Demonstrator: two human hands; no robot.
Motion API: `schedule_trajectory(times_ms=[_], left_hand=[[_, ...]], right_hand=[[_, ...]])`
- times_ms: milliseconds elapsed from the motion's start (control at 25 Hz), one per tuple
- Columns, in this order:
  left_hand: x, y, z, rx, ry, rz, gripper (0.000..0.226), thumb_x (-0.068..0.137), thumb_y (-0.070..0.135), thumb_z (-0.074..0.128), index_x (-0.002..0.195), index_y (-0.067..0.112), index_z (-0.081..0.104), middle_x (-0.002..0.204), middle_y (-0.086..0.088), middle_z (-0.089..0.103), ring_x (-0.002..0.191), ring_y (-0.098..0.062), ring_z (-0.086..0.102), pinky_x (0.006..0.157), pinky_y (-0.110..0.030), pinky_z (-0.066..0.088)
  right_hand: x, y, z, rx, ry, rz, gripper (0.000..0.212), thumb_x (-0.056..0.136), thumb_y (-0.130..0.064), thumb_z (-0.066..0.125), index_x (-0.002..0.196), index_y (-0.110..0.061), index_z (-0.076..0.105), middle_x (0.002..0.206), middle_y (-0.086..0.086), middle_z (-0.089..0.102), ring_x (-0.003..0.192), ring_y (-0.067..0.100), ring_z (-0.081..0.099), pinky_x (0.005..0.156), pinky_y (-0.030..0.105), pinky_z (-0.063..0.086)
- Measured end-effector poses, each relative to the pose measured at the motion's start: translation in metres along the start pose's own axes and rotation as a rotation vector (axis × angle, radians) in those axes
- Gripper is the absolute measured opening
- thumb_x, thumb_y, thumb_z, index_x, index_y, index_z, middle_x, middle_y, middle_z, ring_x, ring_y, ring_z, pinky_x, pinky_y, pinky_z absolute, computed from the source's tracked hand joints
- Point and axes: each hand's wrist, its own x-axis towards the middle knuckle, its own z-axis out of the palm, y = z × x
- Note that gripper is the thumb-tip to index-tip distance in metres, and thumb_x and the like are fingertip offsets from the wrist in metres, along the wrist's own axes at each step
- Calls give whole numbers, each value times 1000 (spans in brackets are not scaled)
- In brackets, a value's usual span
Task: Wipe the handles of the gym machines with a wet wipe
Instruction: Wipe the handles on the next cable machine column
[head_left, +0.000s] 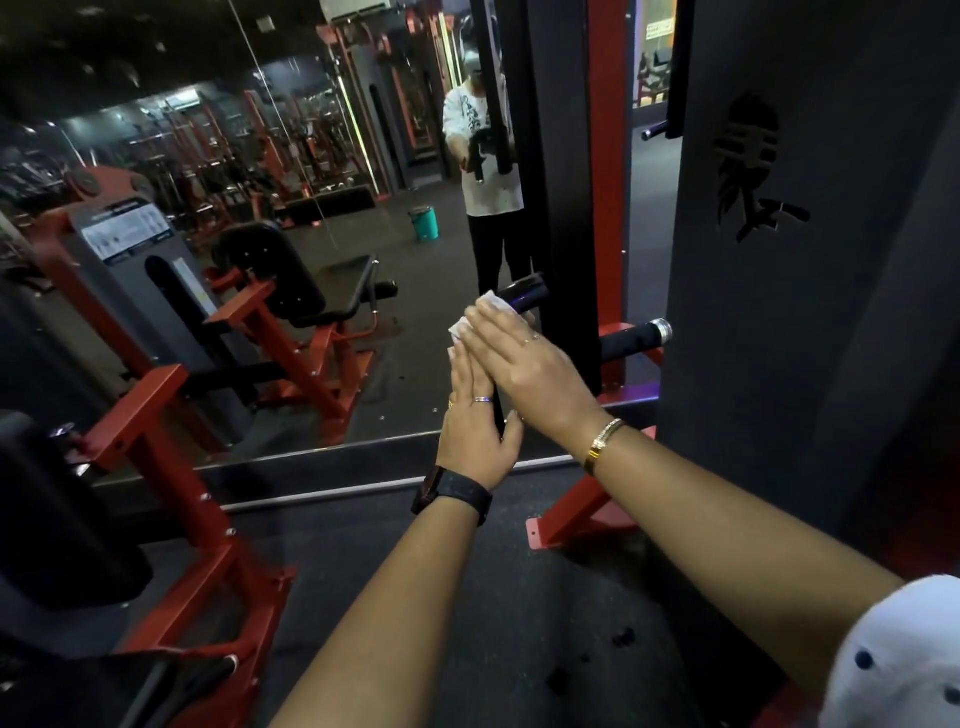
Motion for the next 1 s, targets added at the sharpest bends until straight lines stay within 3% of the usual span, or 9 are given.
schedule_trajectory(times_ms=[120,200,320,400,560,680,760,880,1000], left_hand=[[0,0,1,20,14,27,88,89,16,52,144,9,-16,154,-1,-23,140,-4,-24,110,-31,11],[1,-1,2,8,26,23,85,89,17,48,145,8,-14,154,-1,-23,140,-5,-24,111,-32,10],[3,-3,4,-3,10,-9,77,91,18,49,152,6,3,158,-5,-16,142,-4,-21,114,-29,10],[3,-3,2,10,13,10,78,91,18,48,152,6,0,158,-6,-17,143,-8,-19,113,-28,11],[4,-2,1,3,16,42,83,91,13,48,144,12,-16,153,1,-24,140,-4,-25,110,-33,10],[5,-5,-1,4,-12,36,82,91,12,50,150,12,-7,155,1,-20,140,-3,-20,115,-31,16],[8,-17,-11,86,-25,114,77,92,12,48,151,9,-2,157,-4,-14,144,-11,-8,115,-33,23],[22,-43,-36,321,-22,353,67,91,18,39,149,-1,10,157,-19,2,146,-26,3,116,-49,23],[54,-47,-72,444,61,444,64,91,18,38,147,-4,16,155,-23,11,146,-26,6,119,-40,14]], right_hand=[[0,23,-12,-51,118,160,51,84,13,48,135,4,47,140,20,47,133,32,42,111,39,33],[14,10,-10,5,120,316,49,84,12,42,132,5,50,137,22,50,131,35,44,109,44,36],[-4,-9,8,48,-3,47,45,90,2,42,134,3,48,141,19,46,135,34,39,108,48,38],[-20,6,2,21,38,-44,49,87,11,53,136,4,45,142,19,45,135,32,39,107,44,40],[-1,12,-3,20,155,238,63,77,22,53,137,4,44,143,21,43,135,33,39,108,40,39],[-4,-4,7,17,63,79,65,78,20,59,138,3,42,146,19,40,137,32,35,100,41,47],[-13,4,1,51,58,44,65,79,22,56,139,1,43,147,16,41,138,29,35,97,38,50],[1,24,-12,65,264,261,55,80,22,48,132,4,51,138,19,50,132,31,44,110,36,37],[27,19,-11,4,281,310,44,84,11,46,124,2,59,128,19,59,122,32,54,108,41,38]])
